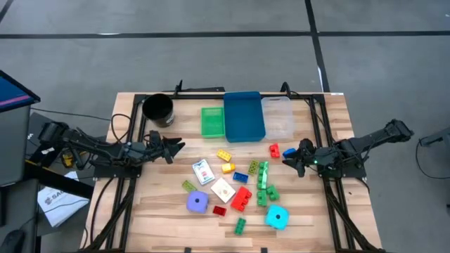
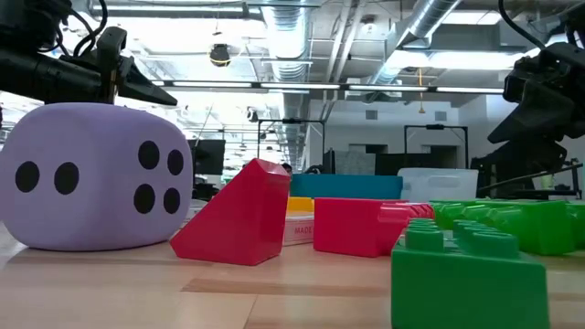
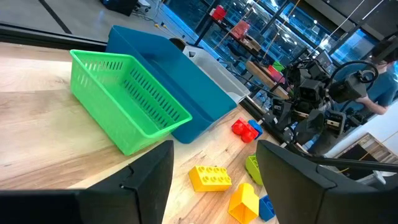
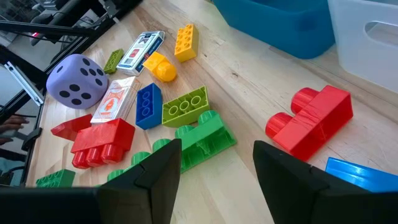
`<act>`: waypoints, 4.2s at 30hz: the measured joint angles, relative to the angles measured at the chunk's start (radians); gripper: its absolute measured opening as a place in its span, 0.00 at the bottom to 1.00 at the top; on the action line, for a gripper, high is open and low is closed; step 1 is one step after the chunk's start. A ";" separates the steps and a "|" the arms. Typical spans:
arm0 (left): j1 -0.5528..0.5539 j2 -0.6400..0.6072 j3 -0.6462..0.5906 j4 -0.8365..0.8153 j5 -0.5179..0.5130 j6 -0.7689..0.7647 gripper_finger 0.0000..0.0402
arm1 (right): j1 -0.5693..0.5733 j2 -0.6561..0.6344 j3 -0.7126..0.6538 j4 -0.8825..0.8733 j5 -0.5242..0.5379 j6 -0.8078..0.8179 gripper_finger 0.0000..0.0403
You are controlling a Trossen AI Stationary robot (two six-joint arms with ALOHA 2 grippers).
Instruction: Pick & Place Toys
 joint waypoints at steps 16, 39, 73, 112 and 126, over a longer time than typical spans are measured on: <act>0.000 0.000 0.000 0.000 0.000 0.000 0.56 | 0.000 0.000 0.000 0.000 0.000 0.000 0.49; 0.000 0.000 0.000 0.000 0.000 0.000 0.56 | 0.000 0.000 0.000 0.000 0.000 0.000 0.49; 0.017 -0.001 0.000 0.180 -0.037 0.000 0.56 | 0.000 0.000 0.000 0.000 0.000 0.000 0.49; -0.066 0.013 0.000 0.206 0.496 0.261 0.56 | -0.005 0.000 0.000 0.475 0.172 -0.235 0.49; -0.200 0.333 0.013 0.087 0.503 0.399 0.56 | -0.004 0.000 0.000 0.473 0.205 -0.411 0.49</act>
